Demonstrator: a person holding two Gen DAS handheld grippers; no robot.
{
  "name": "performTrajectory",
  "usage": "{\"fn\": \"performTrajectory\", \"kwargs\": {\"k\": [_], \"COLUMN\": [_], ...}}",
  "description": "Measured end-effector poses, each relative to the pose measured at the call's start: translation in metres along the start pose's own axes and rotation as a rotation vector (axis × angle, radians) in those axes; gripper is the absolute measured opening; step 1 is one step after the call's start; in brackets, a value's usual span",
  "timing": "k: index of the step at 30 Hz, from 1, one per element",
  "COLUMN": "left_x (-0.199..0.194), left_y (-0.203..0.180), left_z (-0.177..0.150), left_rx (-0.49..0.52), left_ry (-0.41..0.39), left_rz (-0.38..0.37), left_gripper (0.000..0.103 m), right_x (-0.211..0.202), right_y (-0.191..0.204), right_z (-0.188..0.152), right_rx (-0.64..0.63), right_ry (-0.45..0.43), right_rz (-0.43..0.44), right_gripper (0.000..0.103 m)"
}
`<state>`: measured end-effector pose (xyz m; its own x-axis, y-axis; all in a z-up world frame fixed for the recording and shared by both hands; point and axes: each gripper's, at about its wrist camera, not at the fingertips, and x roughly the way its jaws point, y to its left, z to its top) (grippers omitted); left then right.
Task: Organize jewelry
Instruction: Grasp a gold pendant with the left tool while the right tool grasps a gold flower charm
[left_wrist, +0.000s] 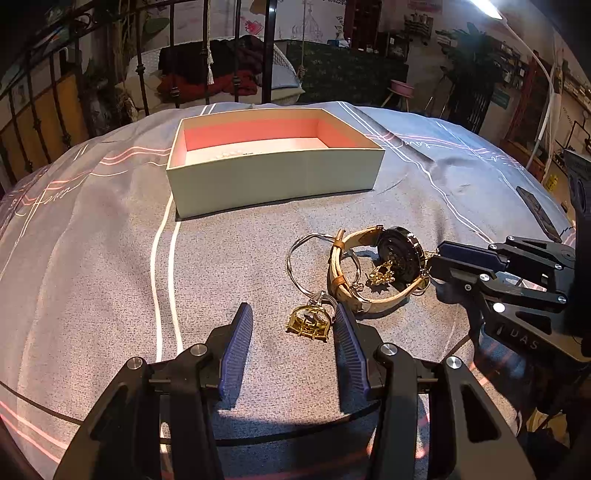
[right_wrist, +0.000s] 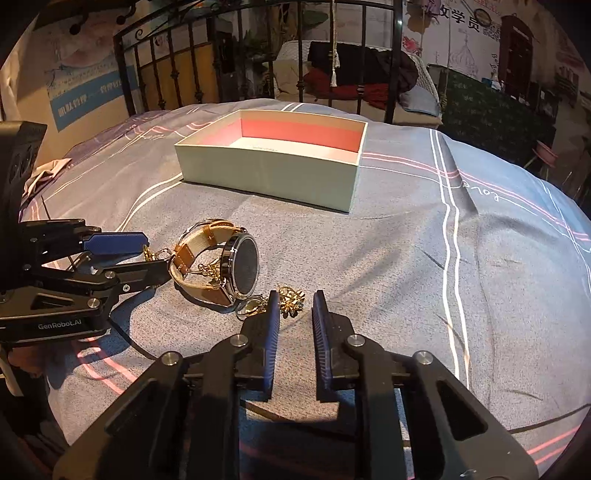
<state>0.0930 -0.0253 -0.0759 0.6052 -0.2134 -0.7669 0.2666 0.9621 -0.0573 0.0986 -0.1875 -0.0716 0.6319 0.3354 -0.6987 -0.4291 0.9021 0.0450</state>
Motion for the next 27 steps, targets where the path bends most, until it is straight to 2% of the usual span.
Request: {"fn": "performTrajectory", "kwargs": {"k": [9, 10, 12, 13, 20, 27], "left_x": [-0.001, -0.001, -0.001, -0.001, -0.009, -0.024], "left_y": [0.000, 0.000, -0.001, -0.001, -0.006, -0.005], "left_z": [-0.002, -0.002, -0.002, -0.003, -0.004, 0.009], "left_rx": [0.009, 0.011, 0.016, 0.020, 0.052, 0.045], "left_ry": [-0.002, -0.003, -0.005, -0.008, -0.040, -0.085], "left_rz": [-0.001, 0.002, 0.002, 0.006, -0.015, -0.013], "left_gripper": [0.046, 0.044, 0.032, 0.023, 0.023, 0.023], "right_x": [0.008, 0.007, 0.006, 0.006, 0.002, -0.011], "right_y": [0.000, 0.000, 0.000, 0.000, 0.000, 0.000], "right_z": [0.002, 0.001, 0.000, 0.000, 0.000, 0.005], "right_rx": [-0.002, -0.002, 0.001, 0.005, 0.014, 0.031], "right_ry": [0.022, 0.018, 0.016, 0.016, 0.005, -0.052], "right_rz": [0.007, 0.005, 0.003, 0.004, 0.004, 0.025], "right_gripper": [0.018, 0.018, 0.018, 0.018, 0.018, 0.018]}}
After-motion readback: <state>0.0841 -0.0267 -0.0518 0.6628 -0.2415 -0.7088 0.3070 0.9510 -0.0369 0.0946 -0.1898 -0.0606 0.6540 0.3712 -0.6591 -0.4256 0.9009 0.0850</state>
